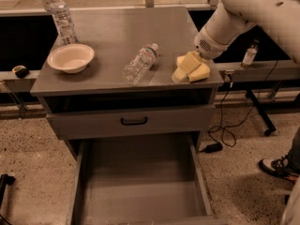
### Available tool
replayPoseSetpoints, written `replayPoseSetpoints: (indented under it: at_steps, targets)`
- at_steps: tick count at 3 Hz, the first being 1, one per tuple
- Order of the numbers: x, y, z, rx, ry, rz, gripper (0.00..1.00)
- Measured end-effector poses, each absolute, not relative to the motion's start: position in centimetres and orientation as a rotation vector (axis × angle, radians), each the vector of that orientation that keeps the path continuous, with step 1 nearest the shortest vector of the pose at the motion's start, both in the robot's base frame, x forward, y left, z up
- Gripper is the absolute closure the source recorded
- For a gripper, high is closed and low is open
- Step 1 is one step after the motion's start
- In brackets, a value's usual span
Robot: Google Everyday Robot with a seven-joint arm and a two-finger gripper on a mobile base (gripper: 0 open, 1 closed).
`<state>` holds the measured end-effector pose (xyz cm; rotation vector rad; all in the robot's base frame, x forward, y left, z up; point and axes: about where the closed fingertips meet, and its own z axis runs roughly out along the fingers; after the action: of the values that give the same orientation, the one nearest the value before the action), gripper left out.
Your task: Place sponge into middle drawer
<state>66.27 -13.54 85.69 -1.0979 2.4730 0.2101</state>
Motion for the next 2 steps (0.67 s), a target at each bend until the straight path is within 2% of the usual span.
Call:
replayPoseSetpoints:
  at_steps: [2]
  targets:
    - [67.58, -14.54, 83.83, -1.02, 2.502, 0.192, 0.62]
